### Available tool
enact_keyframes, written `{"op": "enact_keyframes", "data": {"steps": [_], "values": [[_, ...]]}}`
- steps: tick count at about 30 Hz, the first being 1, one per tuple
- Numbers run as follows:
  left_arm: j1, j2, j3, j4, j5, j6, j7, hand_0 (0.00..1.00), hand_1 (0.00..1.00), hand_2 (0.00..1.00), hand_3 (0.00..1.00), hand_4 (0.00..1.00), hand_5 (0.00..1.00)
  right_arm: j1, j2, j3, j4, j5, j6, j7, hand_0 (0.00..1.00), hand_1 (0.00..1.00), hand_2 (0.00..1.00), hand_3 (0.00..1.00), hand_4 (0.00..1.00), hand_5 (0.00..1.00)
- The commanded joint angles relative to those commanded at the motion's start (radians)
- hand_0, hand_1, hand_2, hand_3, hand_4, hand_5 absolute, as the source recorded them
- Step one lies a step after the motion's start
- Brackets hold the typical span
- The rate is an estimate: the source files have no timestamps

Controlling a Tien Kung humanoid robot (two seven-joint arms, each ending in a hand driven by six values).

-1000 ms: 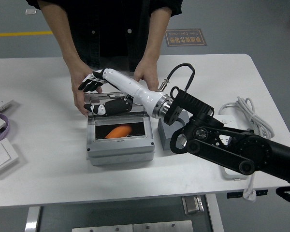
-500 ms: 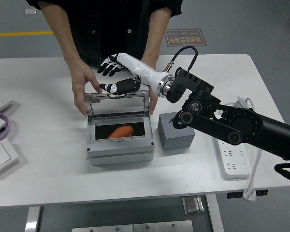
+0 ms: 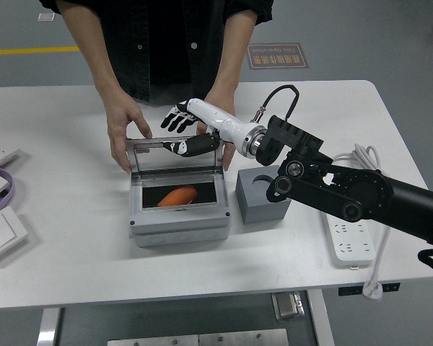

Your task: Pick up the cylinder from the cube,place it in the box,flap close box

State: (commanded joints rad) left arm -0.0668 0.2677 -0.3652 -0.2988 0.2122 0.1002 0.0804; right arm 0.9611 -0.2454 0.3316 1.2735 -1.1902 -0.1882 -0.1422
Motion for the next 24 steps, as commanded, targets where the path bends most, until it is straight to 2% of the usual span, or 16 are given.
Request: {"op": "enact_keyframes", "data": {"steps": [8, 17, 21, 24], "values": [[0.001, -0.002, -0.009, -0.001, 0.007, 0.000, 0.000, 0.603, 0.632, 0.611, 0.618, 0.721, 0.201, -0.039, -0.029, -0.017, 0.087, -0.012, 0.006, 0.001, 0.714, 0.626, 0.642, 0.636, 0.735, 0.254], [0.003, -0.003, -0.021, -0.002, 0.016, 0.001, 0.001, 0.602, 0.632, 0.611, 0.618, 0.721, 0.200, -0.102, -0.050, 0.013, 0.203, -0.056, 0.063, -0.028, 0.705, 0.624, 0.641, 0.636, 0.734, 0.255], [0.003, -0.003, -0.025, -0.003, 0.019, 0.001, 0.000, 0.603, 0.632, 0.611, 0.618, 0.720, 0.200, -0.120, -0.056, 0.002, 0.217, -0.029, 0.093, -0.036, 0.702, 0.623, 0.643, 0.637, 0.718, 0.276], [0.003, -0.003, -0.022, -0.004, 0.019, 0.001, 0.000, 0.603, 0.632, 0.611, 0.618, 0.720, 0.200, -0.129, -0.060, -0.005, 0.213, -0.001, 0.095, -0.031, 0.702, 0.623, 0.643, 0.637, 0.718, 0.276]]}}
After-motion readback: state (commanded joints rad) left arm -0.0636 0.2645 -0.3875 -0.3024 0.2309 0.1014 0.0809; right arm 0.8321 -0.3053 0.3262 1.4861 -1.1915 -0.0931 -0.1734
